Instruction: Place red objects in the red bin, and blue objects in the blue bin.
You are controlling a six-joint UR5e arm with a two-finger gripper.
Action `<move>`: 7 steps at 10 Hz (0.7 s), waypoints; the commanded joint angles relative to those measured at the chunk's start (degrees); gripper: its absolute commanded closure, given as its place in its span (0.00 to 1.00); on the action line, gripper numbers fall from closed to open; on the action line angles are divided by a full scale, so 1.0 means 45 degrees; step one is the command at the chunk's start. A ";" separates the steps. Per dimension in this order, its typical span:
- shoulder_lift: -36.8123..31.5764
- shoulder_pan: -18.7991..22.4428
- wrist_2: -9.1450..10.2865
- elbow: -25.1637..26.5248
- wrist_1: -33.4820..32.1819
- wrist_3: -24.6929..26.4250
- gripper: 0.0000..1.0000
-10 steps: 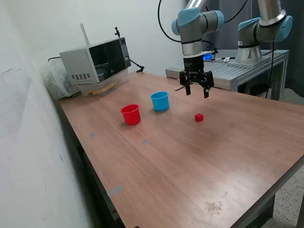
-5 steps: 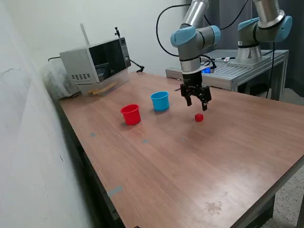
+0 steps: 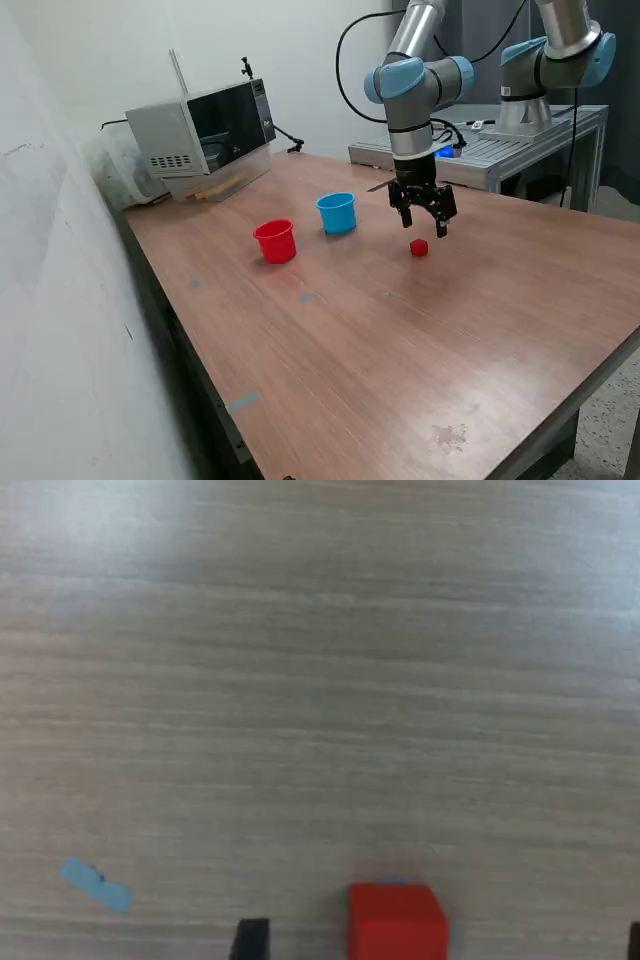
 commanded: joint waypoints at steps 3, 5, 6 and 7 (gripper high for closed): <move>0.0480 -0.0073 -0.0016 -0.0050 -0.0301 -0.0014 0.00; 0.0521 -0.0073 -0.0016 -0.0089 -0.0476 -0.0014 1.00; 0.0540 -0.0073 -0.0035 -0.0090 -0.0477 -0.0014 1.00; 0.0559 -0.0073 -0.0016 -0.0090 -0.0477 -0.0014 1.00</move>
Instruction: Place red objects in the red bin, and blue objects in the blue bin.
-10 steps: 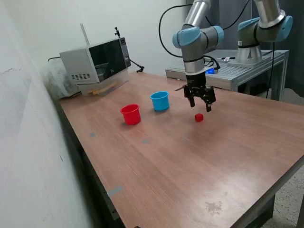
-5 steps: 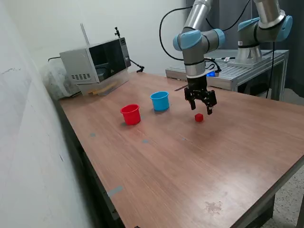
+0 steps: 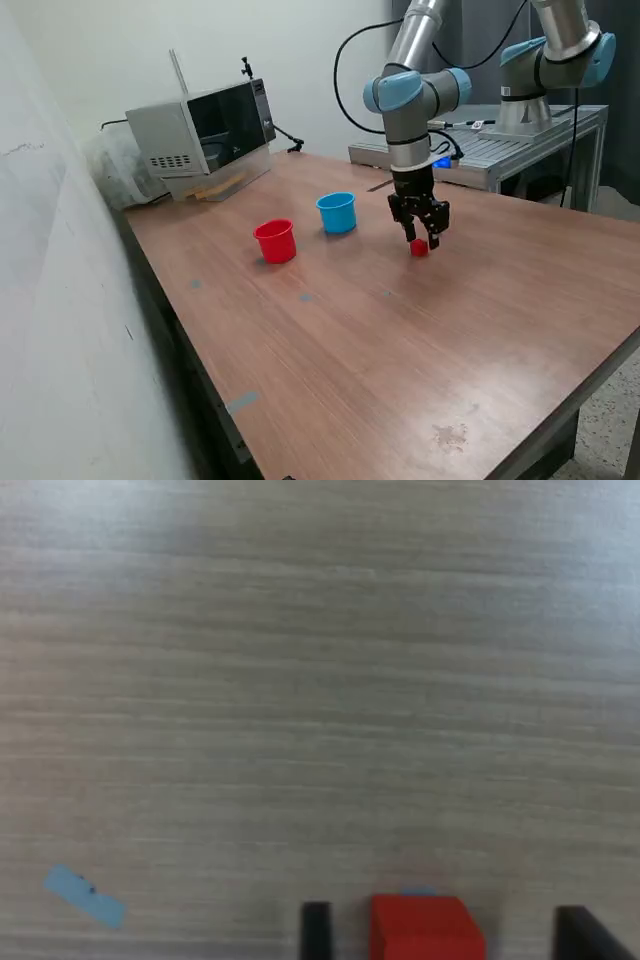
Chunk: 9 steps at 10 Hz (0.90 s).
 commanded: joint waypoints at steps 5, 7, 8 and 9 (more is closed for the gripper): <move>-0.0237 -0.0042 -0.0072 -0.0010 0.0120 -0.0098 1.00; -0.1521 -0.0042 -0.0053 -0.0009 0.0566 -0.0137 1.00; -0.2244 -0.0042 -0.0053 -0.0029 0.1131 -0.0137 1.00; -0.2966 -0.0004 -0.0053 -0.0048 0.1349 -0.0156 1.00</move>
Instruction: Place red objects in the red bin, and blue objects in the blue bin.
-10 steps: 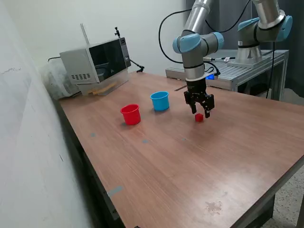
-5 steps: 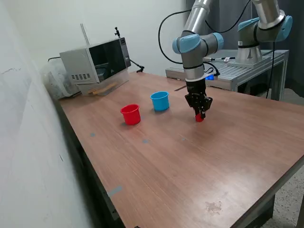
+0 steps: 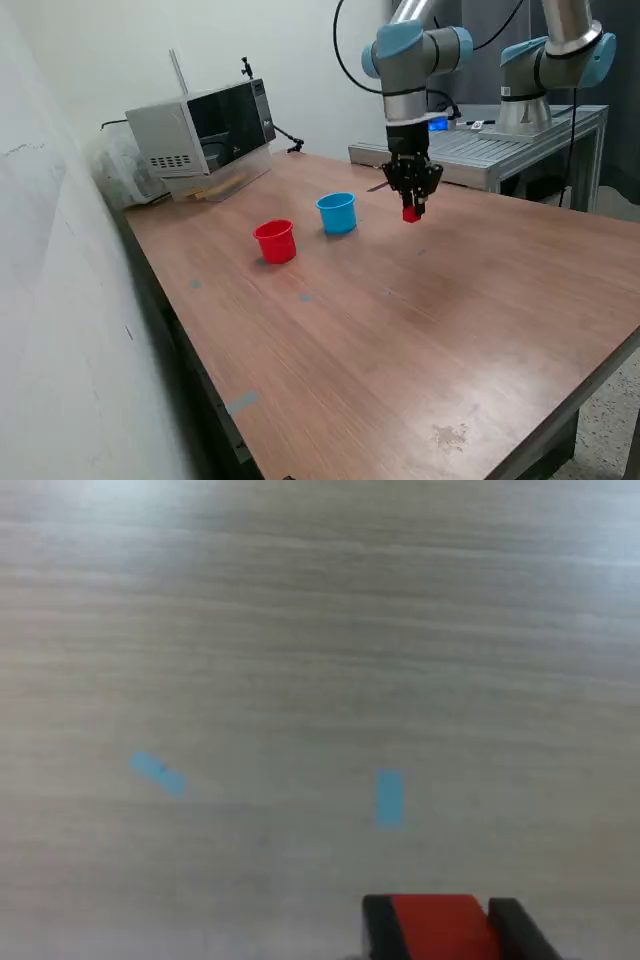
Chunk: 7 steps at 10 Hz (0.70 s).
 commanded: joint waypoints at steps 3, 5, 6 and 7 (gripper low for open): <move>-0.2176 0.0031 0.0003 -0.0527 0.1209 -0.0022 1.00; -0.2042 -0.0047 -0.0017 -0.1034 0.1190 -0.0022 1.00; -0.1828 -0.0125 0.0003 -0.1520 0.1132 -0.0022 1.00; -0.1401 -0.0725 -0.0016 -0.2105 0.1073 -0.0022 1.00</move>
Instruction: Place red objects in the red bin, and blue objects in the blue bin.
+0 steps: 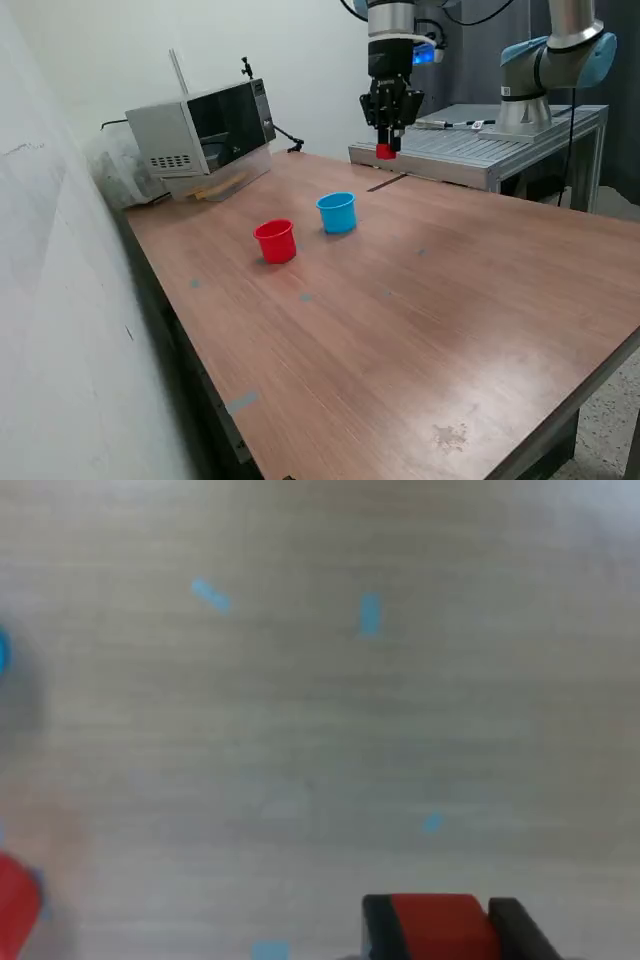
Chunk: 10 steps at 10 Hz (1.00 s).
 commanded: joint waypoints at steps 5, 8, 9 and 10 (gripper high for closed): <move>0.3138 -0.2854 -0.0670 -0.2909 -0.1135 -0.0020 1.00; 0.3941 -0.2973 -0.0691 -0.3086 -0.1505 -0.0020 1.00; 0.4098 -0.2973 -0.0672 -0.3145 -0.1603 -0.0020 1.00; 0.4389 -0.2973 -0.0672 -0.3320 -0.1700 0.0000 1.00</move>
